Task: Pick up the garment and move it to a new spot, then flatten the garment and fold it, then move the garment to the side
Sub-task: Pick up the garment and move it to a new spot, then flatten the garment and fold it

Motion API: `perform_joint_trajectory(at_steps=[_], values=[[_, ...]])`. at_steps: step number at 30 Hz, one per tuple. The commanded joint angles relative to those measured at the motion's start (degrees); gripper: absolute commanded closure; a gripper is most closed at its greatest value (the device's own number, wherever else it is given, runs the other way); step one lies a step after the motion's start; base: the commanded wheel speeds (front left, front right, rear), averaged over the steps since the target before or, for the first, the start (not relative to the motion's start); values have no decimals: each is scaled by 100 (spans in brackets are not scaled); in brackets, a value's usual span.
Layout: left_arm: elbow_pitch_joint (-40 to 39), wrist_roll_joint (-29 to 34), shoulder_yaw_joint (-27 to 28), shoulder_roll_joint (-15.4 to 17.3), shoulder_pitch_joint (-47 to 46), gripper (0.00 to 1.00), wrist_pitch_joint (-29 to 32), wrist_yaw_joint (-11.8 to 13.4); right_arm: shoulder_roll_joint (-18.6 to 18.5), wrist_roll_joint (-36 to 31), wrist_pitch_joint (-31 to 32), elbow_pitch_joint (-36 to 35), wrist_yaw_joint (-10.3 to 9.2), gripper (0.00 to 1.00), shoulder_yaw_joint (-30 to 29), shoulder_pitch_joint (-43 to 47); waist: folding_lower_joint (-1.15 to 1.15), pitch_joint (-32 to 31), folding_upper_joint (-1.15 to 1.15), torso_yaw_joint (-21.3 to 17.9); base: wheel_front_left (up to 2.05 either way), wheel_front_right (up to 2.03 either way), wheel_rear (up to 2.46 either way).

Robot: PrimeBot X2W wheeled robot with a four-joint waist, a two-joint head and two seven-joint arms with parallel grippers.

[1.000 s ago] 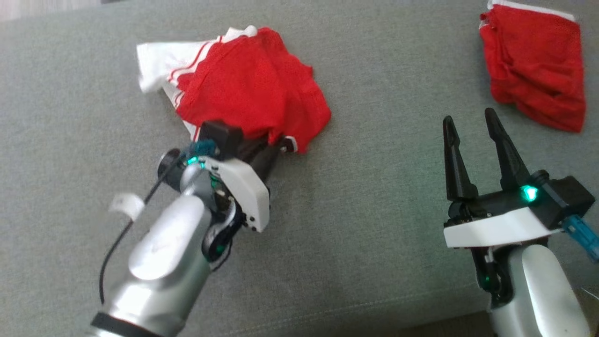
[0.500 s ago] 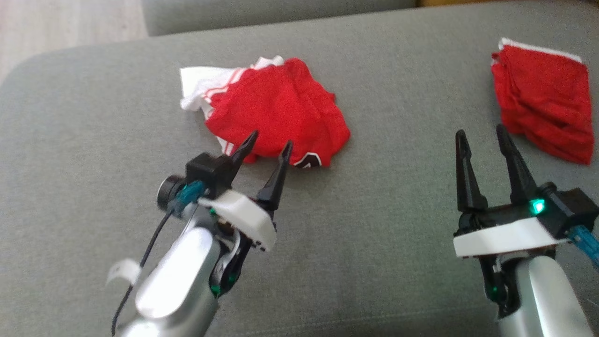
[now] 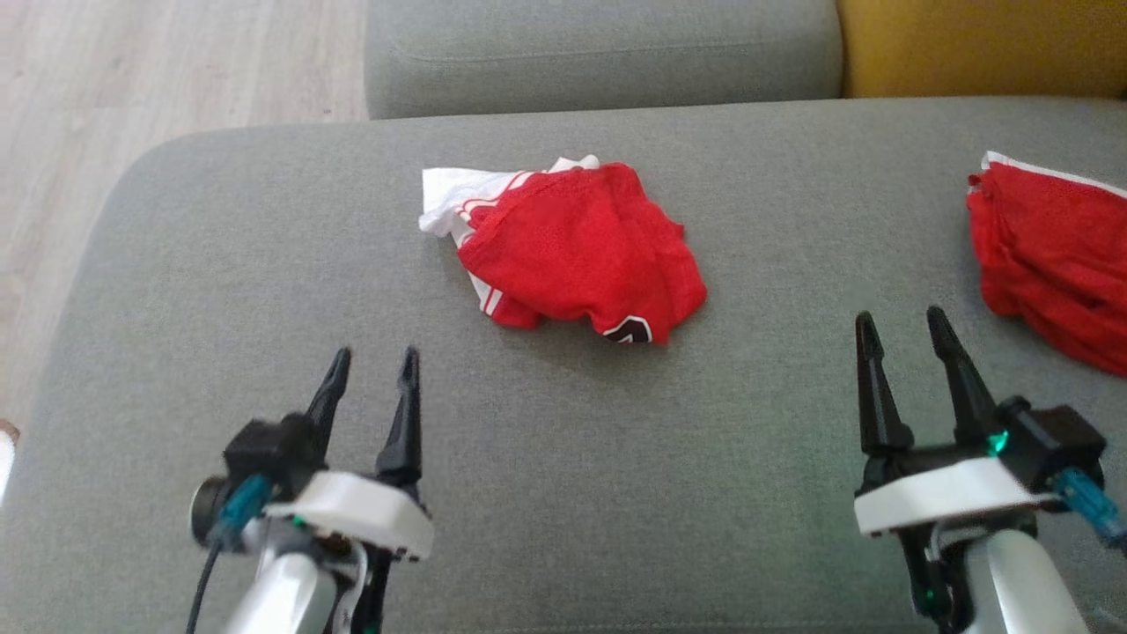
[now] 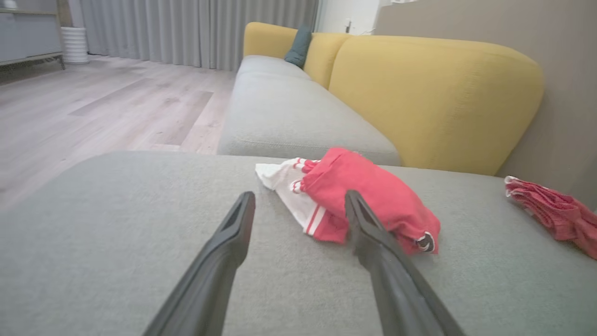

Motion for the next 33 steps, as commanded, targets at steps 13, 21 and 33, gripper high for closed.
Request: perform_joint_trajectory(at_steps=[13, 21, 33], values=[[-804, 148, 619, 81, 550, 0, -110, 241, -10, 87, -186, 179, -5, 0, 96, 92, 1, -143, 0, 141, 0, 0, 0], [-793, 173, 664, 53, 581, 0, -111, 196, -10, 94, -151, 247, -5, 0, 114, 44, 1, -125, 0, 154, 0, 0, 0], [-731, 158, 660, 41, 587, 0, -111, 146, -10, 84, -149, 280, -5, 0, 111, 17, 1, -99, 0, 145, 0, 0, 0]])
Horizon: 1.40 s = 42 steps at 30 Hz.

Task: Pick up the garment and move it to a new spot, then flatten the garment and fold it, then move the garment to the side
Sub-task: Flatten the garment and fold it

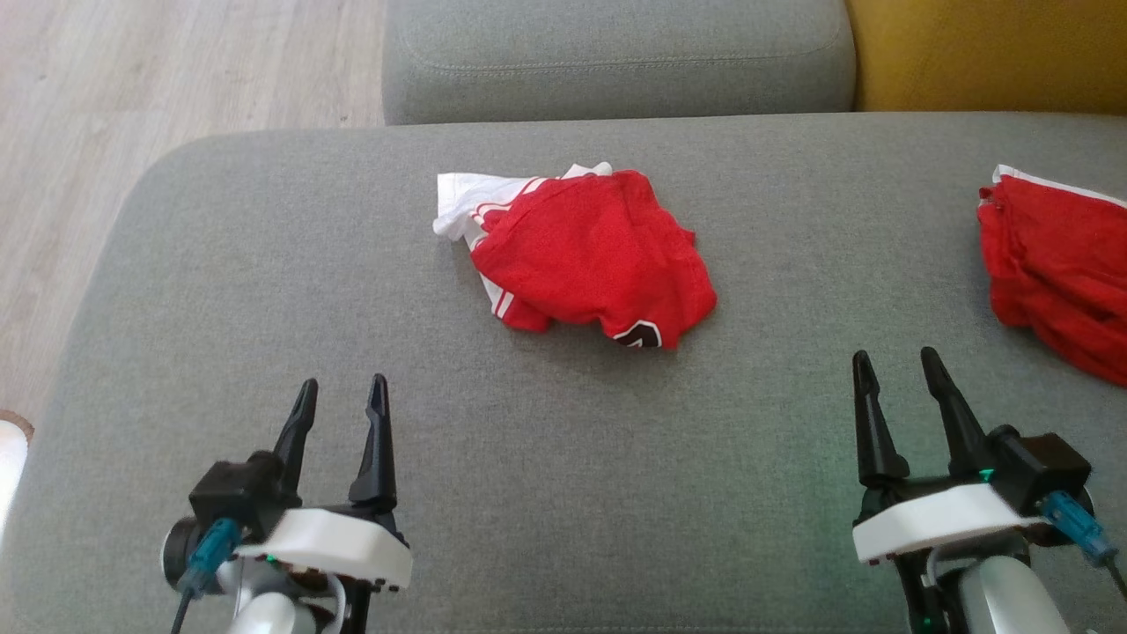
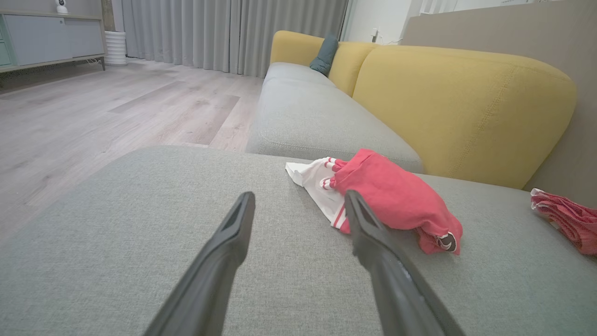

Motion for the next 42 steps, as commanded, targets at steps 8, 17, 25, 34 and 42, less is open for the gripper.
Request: perform_joint_trajectory(at_steps=[8, 17, 25, 34, 42], values=[[-167, 27, 187, 4, -171, 0, -71, -29, -17, -117, 4, -159, -5, 0, 79, -261, 0, 90, 0, 81, 0, 0, 0], [-258, 94, 164, -81, -328, 0, -71, -58, -17, -749, 460, -116, -5, 0, -165, -1160, 0, 517, 0, 435, 0, 0, 0], [-267, 246, 78, -330, -614, 0, -71, -205, -790, -1166, 1485, 1403, -5, 0, -165, -2998, 0, 1323, 0, 1328, 0, 0, 0], [-240, 384, 41, -543, -824, 0, -71, -376, -1279, -544, 2115, 2887, -5, 0, 218, -4327, 0, 1913, 0, 2012, 0, 0, 0], [-251, 425, 55, -652, -895, 0, -71, -451, -1461, 63, 2630, 3691, -5, 0, 809, -4852, 0, 2142, 0, 2215, 0, 0, 0]])
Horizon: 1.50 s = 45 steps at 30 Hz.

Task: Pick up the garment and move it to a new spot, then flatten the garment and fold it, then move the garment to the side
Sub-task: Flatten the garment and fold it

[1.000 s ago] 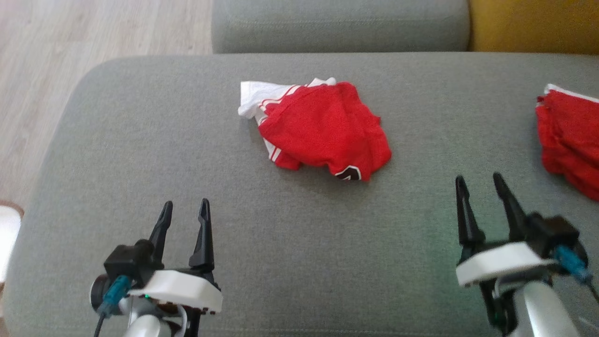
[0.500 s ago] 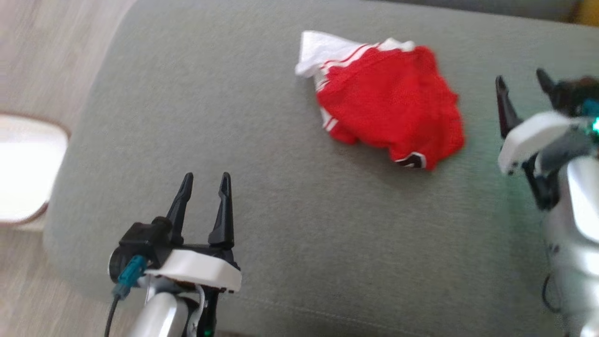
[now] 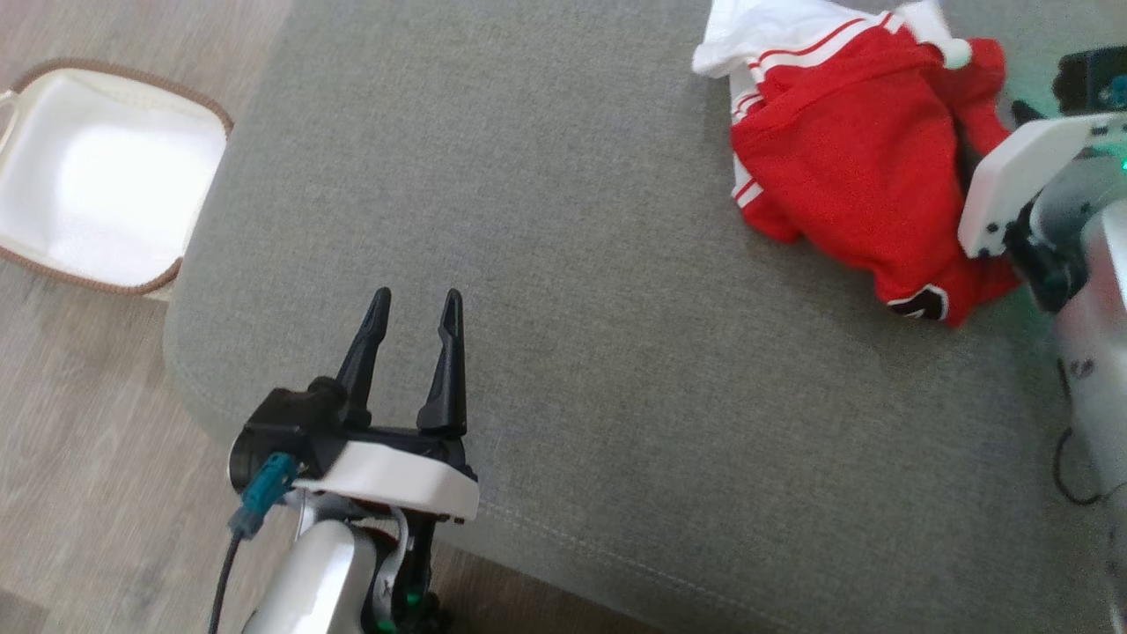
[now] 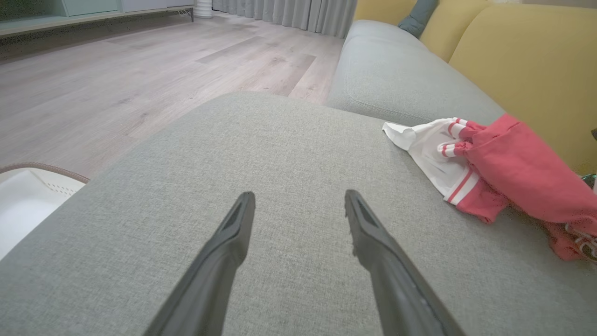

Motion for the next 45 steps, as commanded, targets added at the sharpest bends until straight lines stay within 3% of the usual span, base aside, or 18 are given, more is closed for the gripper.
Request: perform_joint_trajectory(at_steps=[1, 3, 4, 5, 7, 8, 9, 16, 22, 27, 31, 36, 41, 45], values=[[-178, 68, 181, 18, -142, 0, -70, -22, -33, 82, 44, -105, -5, 0, 154, -186, -1, 71, 0, 63, 0, 0, 0], [-179, 80, 197, 4, -141, 0, -70, -30, -71, 257, 140, 23, -5, 0, 321, -264, -1, 91, 0, 64, 0, 0, 0], [-178, 85, 209, -1, -143, 0, -70, -32, -95, 328, 170, 76, -5, 5, 389, -297, -1, 97, 0, 56, 0, 0, 0], [-174, 90, 222, -6, -142, 0, -70, -34, -111, 389, 207, 127, -5, 45, 469, -318, -1, 98, 0, 44, 0, 0, 0], [-164, 104, 235, -13, -147, 0, -70, -29, -121, 543, 234, 181, -5, 69, 627, -349, -1, 97, 0, 9, 0, 0, 0], [-161, 112, 234, -16, -151, 0, -70, -26, -132, 613, 223, 195, -5, 94, 696, -367, -1, 96, 0, -12, 0, 0, 0], [-157, 118, 236, -19, -157, 0, -70, -29, -152, 661, 186, 197, -5, 100, 764, -388, -1, 94, 0, -38, 0, 0, 0], [-133, 180, 304, -26, -181, 0, -70, -47, -302, 525, -809, 156, -5, 100, 875, -756, -1, 22, 0, -335, 0, 0, 0], [-110, 270, 392, -28, -197, 0, -70, -100, -199, 230, -1728, 28, -5, 100, 887, -1094, -1, -177, 0, -767, 0, 0, 0], [-108, 337, 455, -28, -150, 0, -70, -107, -56, 210, -2267, -474, -5, 100, 1280, -945, -1, -366, 0, -1192, 0, 0, 0], [-115, 373, 548, -8, -82, 0, -70, -116, -35, 378, -2453, -1224, -5, 100, 1802, -301, -1, -533, 0, -1551, 0, 0, 0], [-155, 408, 639, 33, -4, 0, -70, -114, -185, 623, -2233, -2516, -5, 100, 2294, 1062, -1, -711, 0, -1976, 0, 0, 0], [-187, 423, 695, 74, 59, 0, -70, -100, -285, 608, -1815, -3628, -5, 100, 2195, 2602, -1, -822, 0, -2308, 0, 0, 0], [-206, 418, 734, 111, 85, 0, -70, -86, -251, 507, -1578, -4024, -5, 100, 1943, 3353, -1, -856, 0, -2458, 0, 0, 0]])
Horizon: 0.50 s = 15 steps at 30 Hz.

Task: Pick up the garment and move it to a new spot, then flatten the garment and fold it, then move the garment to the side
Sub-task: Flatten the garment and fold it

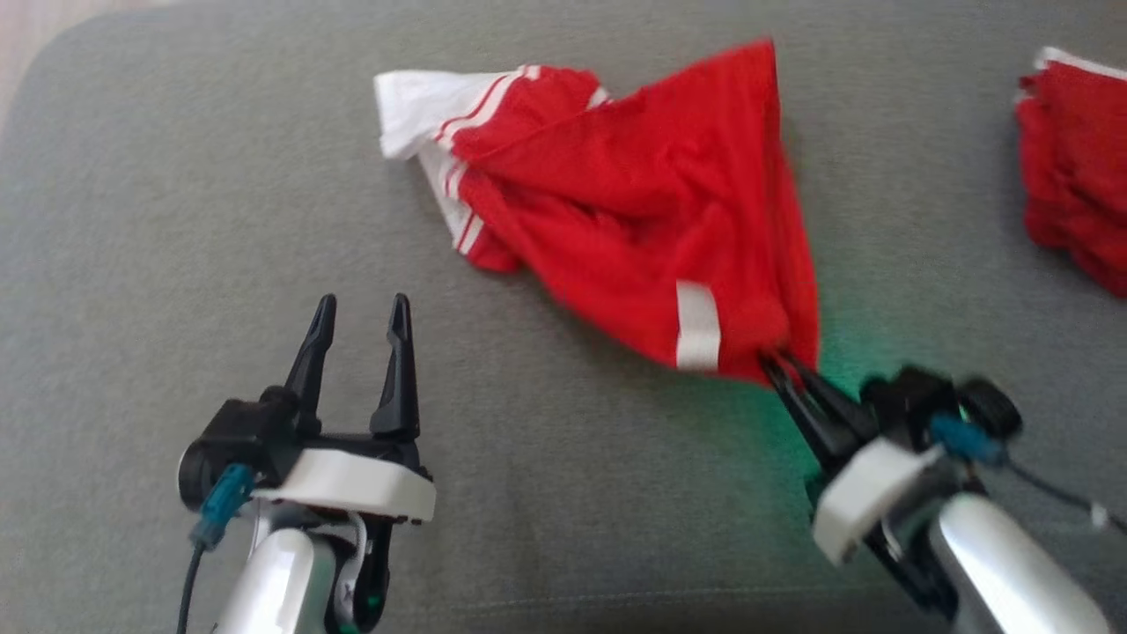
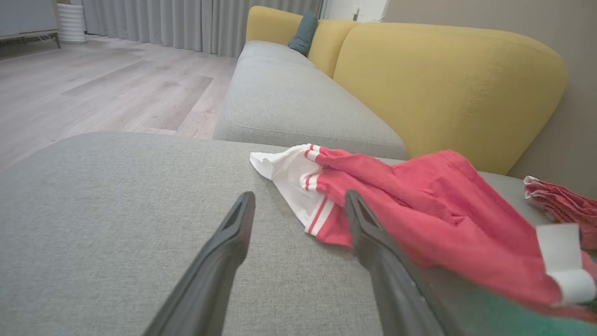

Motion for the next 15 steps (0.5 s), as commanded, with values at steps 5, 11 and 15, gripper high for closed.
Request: perform_joint_trajectory(at_steps=[5, 11, 15], values=[[-213, 47, 217, 129, -54, 0, -70, 11, 108, -480, 272, -432, -5, 100, -564, 679, 0, -100, 0, -264, 0, 0, 0], [-191, 15, 232, 154, -54, 0, -70, 27, 269, -750, 543, -628, -5, 31, -979, 1145, 0, -160, 0, -355, 0, 0, 0], [-179, -10, 232, 153, -38, 0, -70, 33, 295, -713, 640, -853, -5, 0, -1083, 1341, 0, -196, 0, -368, 0, 0, 0]])
